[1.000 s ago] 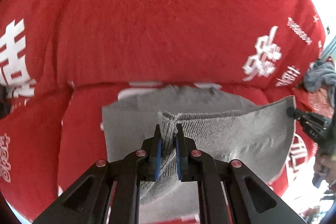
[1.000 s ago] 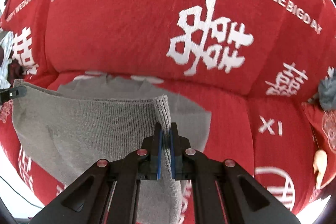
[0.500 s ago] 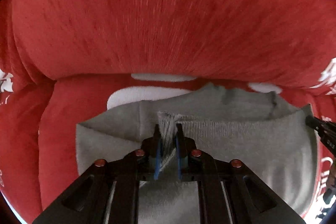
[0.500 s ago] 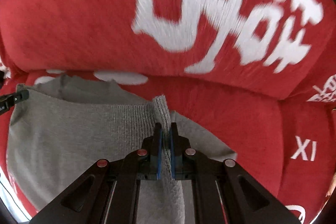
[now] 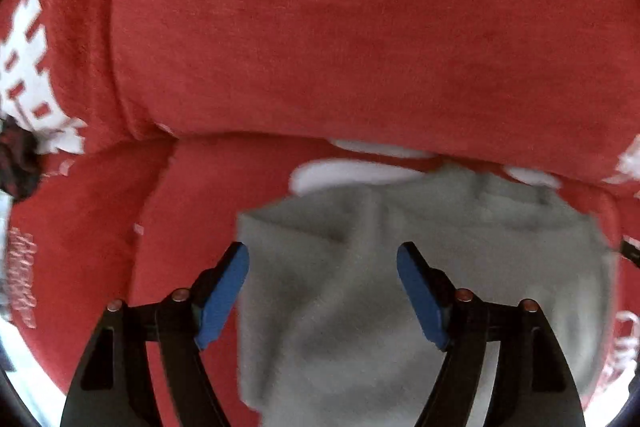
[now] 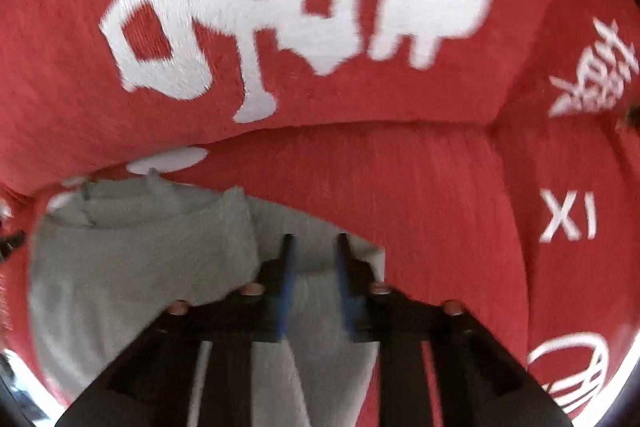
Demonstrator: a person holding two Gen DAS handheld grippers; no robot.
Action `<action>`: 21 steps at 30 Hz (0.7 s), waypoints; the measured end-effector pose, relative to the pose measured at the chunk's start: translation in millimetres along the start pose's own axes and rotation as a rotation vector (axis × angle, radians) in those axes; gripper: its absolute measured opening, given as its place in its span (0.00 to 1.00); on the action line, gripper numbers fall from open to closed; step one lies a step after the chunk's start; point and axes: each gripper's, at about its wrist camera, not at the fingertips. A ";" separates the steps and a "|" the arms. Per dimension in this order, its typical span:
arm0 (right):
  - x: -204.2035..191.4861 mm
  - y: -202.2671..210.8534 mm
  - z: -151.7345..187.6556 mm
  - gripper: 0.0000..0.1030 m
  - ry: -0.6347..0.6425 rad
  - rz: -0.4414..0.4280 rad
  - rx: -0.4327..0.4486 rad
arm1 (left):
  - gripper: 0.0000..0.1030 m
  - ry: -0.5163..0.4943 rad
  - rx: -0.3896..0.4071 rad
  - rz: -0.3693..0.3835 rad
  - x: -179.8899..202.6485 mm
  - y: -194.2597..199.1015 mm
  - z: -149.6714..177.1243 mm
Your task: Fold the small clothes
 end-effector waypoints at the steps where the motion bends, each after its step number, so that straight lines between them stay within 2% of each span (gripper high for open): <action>1: 0.7 5.5 4.1 0.10 -0.009 -0.033 0.004 | 0.75 -0.006 -0.014 0.053 5.2 3.1 6.8; 4: -9.3 11.8 22.7 0.09 0.006 -0.115 -0.012 | 0.75 -0.032 -0.045 0.121 28.3 1.4 22.4; 8: -20.5 -11.5 45.7 0.09 0.045 -0.102 -0.077 | 0.75 0.017 -0.099 0.086 39.7 -26.4 43.0; 10: -22.3 -20.3 49.7 0.05 0.055 -0.078 -0.076 | 0.75 0.048 -0.111 0.042 30.9 -37.9 48.9; 12: -21.9 -16.5 47.0 0.05 0.079 -0.077 -0.056 | 0.75 0.058 -0.088 0.044 21.9 -36.7 50.5; 16: -21.2 -13.9 43.4 0.05 0.125 -0.065 -0.062 | 0.75 0.057 -0.098 -0.035 1.6 -28.9 50.9; 21: -5.9 -8.5 43.7 0.05 0.042 -0.104 -0.089 | 0.75 0.126 -0.124 -0.088 -32.7 -18.4 58.4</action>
Point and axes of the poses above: each gripper's, at about its wrist camera, not at the fingertips, and y roughly against the way its jaws point, x to its right, z to its underside, and after that the axes turned 4 degrees about x, right-handed
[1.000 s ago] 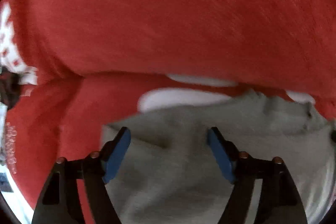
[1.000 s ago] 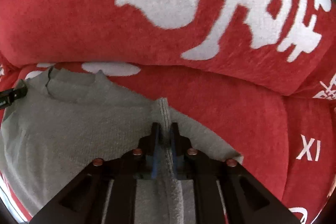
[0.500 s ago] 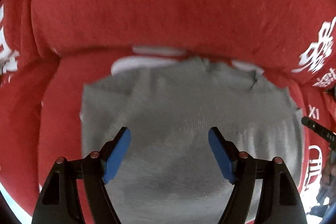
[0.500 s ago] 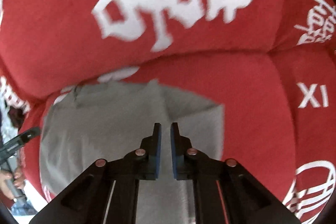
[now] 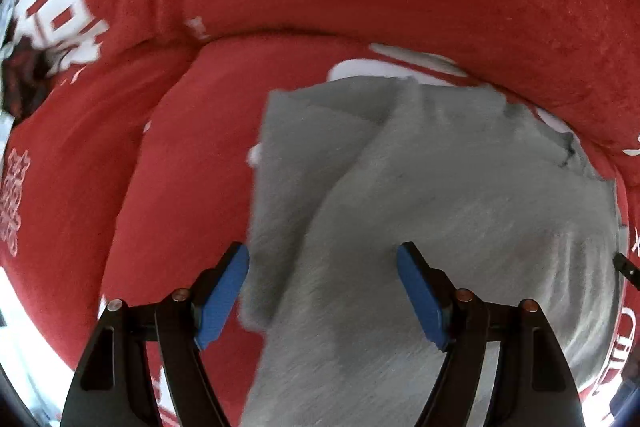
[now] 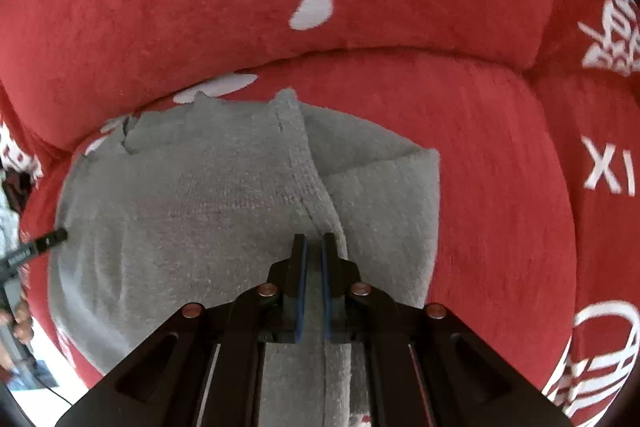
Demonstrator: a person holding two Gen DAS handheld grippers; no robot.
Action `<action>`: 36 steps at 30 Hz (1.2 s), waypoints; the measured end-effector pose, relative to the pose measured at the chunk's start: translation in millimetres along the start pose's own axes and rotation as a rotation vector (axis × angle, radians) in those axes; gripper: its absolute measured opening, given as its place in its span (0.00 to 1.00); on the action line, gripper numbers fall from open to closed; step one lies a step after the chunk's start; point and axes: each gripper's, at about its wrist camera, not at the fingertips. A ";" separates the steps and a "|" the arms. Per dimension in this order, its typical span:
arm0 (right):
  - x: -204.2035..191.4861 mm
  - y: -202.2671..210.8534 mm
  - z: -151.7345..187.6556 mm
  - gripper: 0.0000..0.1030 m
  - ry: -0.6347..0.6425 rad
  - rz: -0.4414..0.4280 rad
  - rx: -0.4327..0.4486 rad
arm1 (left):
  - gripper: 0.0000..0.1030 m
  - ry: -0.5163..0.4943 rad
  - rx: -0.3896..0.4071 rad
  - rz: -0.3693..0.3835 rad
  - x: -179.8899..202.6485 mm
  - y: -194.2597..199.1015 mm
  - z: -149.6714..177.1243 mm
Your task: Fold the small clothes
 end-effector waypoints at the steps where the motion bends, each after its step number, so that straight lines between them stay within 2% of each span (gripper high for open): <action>1: 2.3 0.1 0.5 0.07 -0.012 -0.005 -0.001 | 0.75 0.009 -0.004 -0.008 -5.4 1.8 3.5; 4: 3.9 -0.5 0.3 0.09 -0.032 -0.027 0.001 | 0.75 0.024 0.000 0.010 -12.2 8.0 8.6; 7: 0.9 6.7 -5.1 0.11 -0.043 -0.048 0.034 | 0.75 0.015 0.038 0.059 -11.5 12.1 -3.3; 9: -2.8 9.6 -13.5 0.22 -0.025 -0.042 0.063 | 0.75 -0.014 0.056 0.097 -2.9 5.4 -21.7; 10: -4.7 8.4 -20.3 0.36 -0.022 -0.033 0.070 | 0.75 -0.027 0.062 0.118 1.6 2.3 -31.1; 11: -5.6 7.4 -26.3 0.41 -0.027 -0.032 0.078 | 0.75 -0.043 0.062 0.152 8.8 -4.2 -44.5; 14: -6.2 -0.6 -45.3 0.41 -0.059 -0.049 0.094 | 0.75 -0.059 0.015 0.221 26.5 -24.5 -67.9; 17: -6.0 -19.9 -56.5 0.41 -0.100 -0.060 0.059 | 0.74 -0.098 0.002 0.201 42.4 -38.7 -78.5; 18: -7.2 -28.7 -57.0 0.41 -0.113 -0.069 0.028 | 0.56 -0.114 0.001 0.196 45.5 -41.8 -79.2; 19: -10.0 -33.7 -56.6 0.33 -0.109 -0.066 0.016 | 0.26 -0.127 -0.008 0.202 48.4 -42.9 -78.6; 20: -13.8 -37.6 -55.4 0.08 -0.095 -0.052 0.011 | 0.16 -0.138 -0.024 0.221 50.1 -45.5 -78.5; 21: -20.2 -34.7 -52.1 0.07 -0.059 -0.018 0.027 | 0.08 -0.145 -0.019 0.234 51.3 -44.2 -78.1; 24: -36.7 -13.6 -49.4 0.07 0.013 0.039 0.110 | 0.08 -0.174 0.035 0.239 52.1 -28.7 -78.2; 28: -45.1 0.4 -58.1 0.06 0.051 0.068 0.178 | 0.08 -0.135 0.100 0.247 44.5 -15.0 -84.9; 32: -40.6 -20.6 -67.9 0.06 0.006 0.077 0.148 | 0.08 -0.139 0.102 0.190 46.2 -29.4 -87.4; 36: -34.0 -46.4 -62.1 0.07 -0.021 0.097 0.090 | 0.09 -0.108 0.078 0.145 36.5 -45.3 -83.6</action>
Point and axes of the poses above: each gripper's, at about its wrist camera, not at the fingertips, and y roughly against the way its jaws point, x to its right, z to its underside, and after that the axes turned 4 degrees about x, right-handed
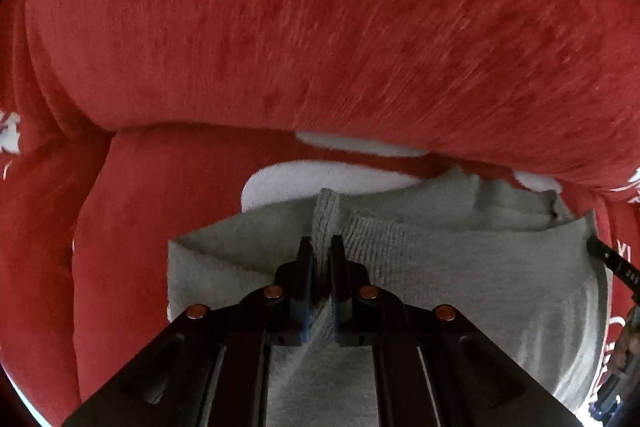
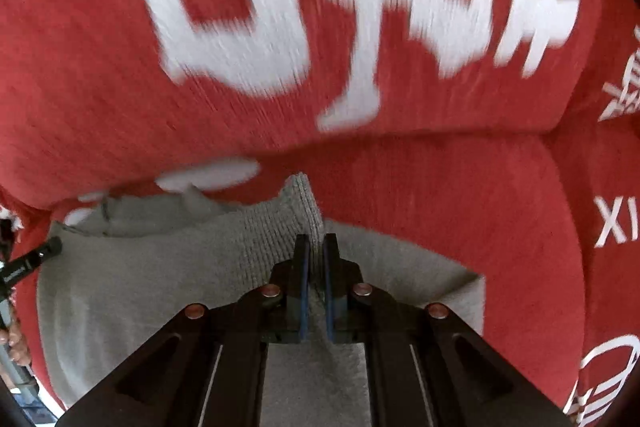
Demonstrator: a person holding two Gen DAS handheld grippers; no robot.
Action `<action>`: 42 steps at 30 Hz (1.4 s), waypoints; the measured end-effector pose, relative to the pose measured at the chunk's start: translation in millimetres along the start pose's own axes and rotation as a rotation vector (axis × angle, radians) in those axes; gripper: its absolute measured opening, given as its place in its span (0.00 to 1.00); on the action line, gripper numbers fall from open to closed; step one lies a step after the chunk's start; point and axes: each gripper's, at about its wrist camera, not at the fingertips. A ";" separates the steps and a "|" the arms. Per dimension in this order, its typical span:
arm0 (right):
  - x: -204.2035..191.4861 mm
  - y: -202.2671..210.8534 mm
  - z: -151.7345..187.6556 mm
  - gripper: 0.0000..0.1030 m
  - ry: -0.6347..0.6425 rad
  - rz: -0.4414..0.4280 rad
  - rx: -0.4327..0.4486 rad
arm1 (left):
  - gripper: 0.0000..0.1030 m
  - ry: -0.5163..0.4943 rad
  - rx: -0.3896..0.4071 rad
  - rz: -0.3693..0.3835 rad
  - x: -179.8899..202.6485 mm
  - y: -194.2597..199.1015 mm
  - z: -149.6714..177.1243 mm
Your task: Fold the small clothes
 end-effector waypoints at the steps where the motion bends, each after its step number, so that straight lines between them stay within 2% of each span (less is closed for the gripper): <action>1: 0.8 1.4 0.2 0.07 -0.006 0.001 0.005 | 0.15 0.002 0.006 -0.013 -0.7 2.8 0.4; 2: 1.5 3.6 -0.5 0.08 -0.010 0.003 0.000 | 0.20 -0.001 0.006 -0.031 -0.8 4.9 0.5; 4: 3.1 10.3 -1.6 0.13 -0.017 0.012 -0.009 | 0.56 -0.015 0.014 -0.083 -3.7 14.2 1.2; 5: 4.2 14.3 -1.7 0.13 -0.019 0.013 -0.013 | 0.62 -0.022 0.030 -0.102 -7.0 22.5 2.7; 7: 10.1 27.6 1.6 0.13 -0.045 -0.008 -0.013 | 0.63 -0.023 0.049 -0.085 -16.5 41.0 8.1; 10: 17.5 50.1 14.3 0.13 -0.100 -0.080 -0.026 | 0.63 0.001 0.003 -0.027 -33.9 62.3 24.9; 12: 23.6 64.1 28.5 0.19 -0.147 -0.137 -0.045 | 0.63 0.029 -0.040 -0.003 -45.2 73.0 43.9; 13: 27.3 71.3 39.1 0.28 -0.181 -0.180 -0.064 | 0.63 0.048 -0.060 0.001 -49.2 75.9 54.2; 15: 30.8 83.7 64.5 0.41 -0.243 -0.250 -0.098 | 0.63 0.111 -0.104 0.014 -58.5 80.8 83.2; 19: 36.2 100.4 119.3 0.41 -0.346 -0.360 -0.171 | 0.63 0.278 -0.169 0.059 -79.1 87.7 132.9; 22: 48.5 107.2 159.0 0.42 -0.444 -0.395 -0.224 | 0.63 0.416 -0.225 0.122 -92.3 84.2 167.2; 25: 63.9 102.1 193.4 0.43 -0.584 -0.383 -0.252 | 0.63 0.533 -0.276 0.199 -94.9 76.1 193.6; 26: 68.2 98.1 199.9 0.43 -0.627 -0.378 -0.250 | 0.63 0.553 -0.265 0.204 -94.8 76.7 199.0; 27: 76.2 95.8 209.4 0.43 -0.687 -0.369 -0.233 | 0.72 0.564 -0.248 0.218 -93.9 78.3 200.4; 28: 82.7 94.9 213.7 0.43 -0.725 -0.362 -0.214 | 0.76 0.579 -0.242 0.237 -94.3 78.7 200.5; 32: 102.6 83.5 218.6 0.43 -0.871 -0.366 -0.155 | 0.76 0.627 -0.216 0.269 -87.9 75.5 192.7; 33: 103.7 80.9 218.5 0.45 -0.884 -0.370 -0.156 | 0.75 0.629 -0.204 0.261 -85.6 74.9 190.3; 34: 102.0 78.1 217.5 0.44 -0.896 -0.378 -0.151 | 0.65 0.627 -0.197 0.247 -83.1 74.4 187.9; 35: 100.9 78.3 214.4 0.32 -0.890 -0.370 -0.153 | 0.52 0.620 -0.189 0.236 -81.6 74.8 185.5; 36: 98.3 78.9 209.3 0.20 -0.860 -0.351 -0.165 | 0.17 0.605 -0.188 0.241 -79.2 74.2 181.7; 37: 95.4 80.4 205.1 0.12 -0.837 -0.343 -0.165 | 0.13 0.587 -0.193 0.262 -77.1 74.6 180.6; 42: 81.9 101.6 180.0 0.11 -0.635 -0.317 -0.136 | 0.13 0.441 -0.134 0.246 -78.3 100.9 174.8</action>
Point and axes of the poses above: each gripper's, at about its wrist camera, not at the fingertips, and y roughly against the way its jaws point, x to its right, z to its underside, and after that the axes turned 4 degrees about x, right-handed
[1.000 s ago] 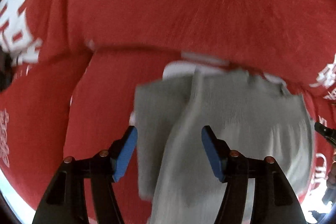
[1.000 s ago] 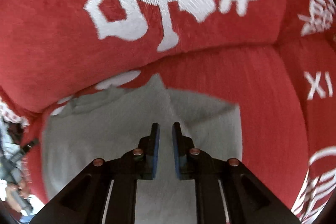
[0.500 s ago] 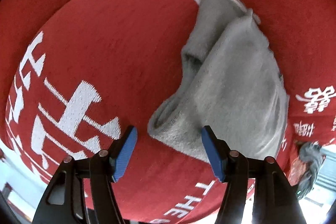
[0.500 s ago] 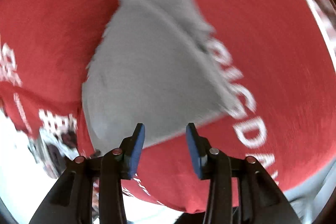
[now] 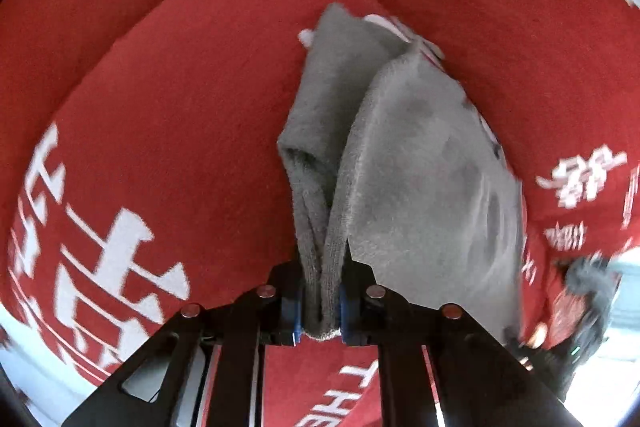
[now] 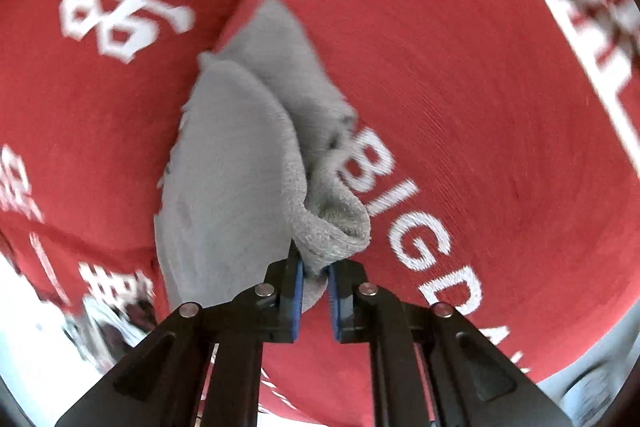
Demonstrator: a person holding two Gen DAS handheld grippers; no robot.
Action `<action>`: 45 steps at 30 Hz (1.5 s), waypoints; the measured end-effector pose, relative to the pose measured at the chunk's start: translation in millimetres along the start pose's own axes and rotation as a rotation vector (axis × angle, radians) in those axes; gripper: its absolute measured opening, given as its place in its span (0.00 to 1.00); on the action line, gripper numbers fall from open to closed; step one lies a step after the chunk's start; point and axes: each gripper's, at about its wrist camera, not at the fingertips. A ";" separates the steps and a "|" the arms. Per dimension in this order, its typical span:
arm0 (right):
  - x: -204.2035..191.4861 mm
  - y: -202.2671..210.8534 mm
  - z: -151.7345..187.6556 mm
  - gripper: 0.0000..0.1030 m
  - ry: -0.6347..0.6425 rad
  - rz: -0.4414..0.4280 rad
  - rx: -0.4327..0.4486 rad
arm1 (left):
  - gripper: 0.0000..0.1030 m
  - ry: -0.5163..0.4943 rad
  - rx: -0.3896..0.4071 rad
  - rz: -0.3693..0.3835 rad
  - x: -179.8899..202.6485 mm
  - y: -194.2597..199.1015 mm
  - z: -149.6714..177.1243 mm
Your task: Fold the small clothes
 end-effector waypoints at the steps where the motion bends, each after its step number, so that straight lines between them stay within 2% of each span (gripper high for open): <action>1: -1.0 -1.8 -1.1 0.11 0.017 0.014 -0.002 | 0.13 -0.013 -0.003 -0.009 -2.2 0.8 1.4; 7: 18.1 -27.6 -3.5 0.11 0.055 0.104 -0.030 | 0.16 -0.030 -0.029 -0.086 -20.5 -9.9 6.6; 8: 20.8 -25.1 -3.6 0.11 0.053 0.104 -0.025 | 0.20 -0.047 -0.023 -0.114 -21.4 -7.5 6.9; 9: 20.4 -23.7 -3.7 0.11 0.052 0.106 -0.022 | 0.28 -0.066 -0.018 -0.146 -22.6 -4.8 7.0; 10: 18.2 -22.7 -3.7 0.11 0.063 0.115 -0.023 | 0.44 -0.084 -0.011 -0.182 -24.1 -2.5 7.4; 11: 17.7 -20.2 -3.0 0.11 0.074 0.126 -0.025 | 0.52 -0.101 -0.002 -0.212 -26.9 0.8 7.2; 12: 14.6 -18.9 -1.6 0.12 0.088 0.149 -0.029 | 0.55 -0.113 0.012 -0.243 -29.9 5.1 6.5; 14: 10.3 -15.5 2.4 0.17 0.099 0.183 -0.033 | 0.55 -0.123 0.014 -0.260 -34.2 10.2 4.1; 16: 2.8 -13.8 10.0 0.18 0.103 0.204 -0.042 | 0.55 -0.131 0.015 -0.279 -36.5 14.6 1.5; 23: -30.4 -18.6 48.4 0.18 0.187 0.182 -0.106 | 0.55 -0.218 0.015 -0.291 -23.7 21.4 -1.5; 24: -36.6 -22.0 54.0 0.18 0.201 0.179 -0.119 | 0.55 -0.237 0.015 -0.296 -19.8 21.4 -1.2; 27: -56.2 -34.7 70.0 0.18 0.252 0.170 -0.160 | 0.65 -0.277 0.006 -0.291 -12.1 22.5 0.5; 32: -88.6 -50.2 88.7 0.18 0.342 0.151 -0.186 | 0.65 -0.321 -0.021 -0.282 -6.8 24.8 6.1; 35: -121.7 -64.4 94.9 0.18 0.417 0.101 -0.192 | 0.65 -0.317 -0.018 -0.276 -10.5 26.3 6.9; 36: -138.2 -73.4 95.7 0.18 0.447 0.075 -0.193 | 0.76 -0.313 -0.013 -0.273 -11.7 26.8 6.3; 37: -149.2 -79.5 95.8 0.18 0.464 0.060 -0.194 | 0.96 -0.308 -0.006 -0.271 -14.0 28.7 5.5; 38: -160.8 -86.5 95.4 0.18 0.482 0.047 -0.194 | 0.99 -0.299 0.010 -0.269 -15.5 30.9 5.0; 45: -257.1 -151.7 88.0 0.16 0.671 0.031 -0.174 | 0.99 -0.269 0.019 -0.259 -30.5 32.9 -6.3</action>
Point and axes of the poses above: each gripper's, at about its wrist camera, not at the fingertips, and y roughly against the way its jaws point, x to its right, z to its underside, and after that the axes turned 4 degrees about x, right-handed
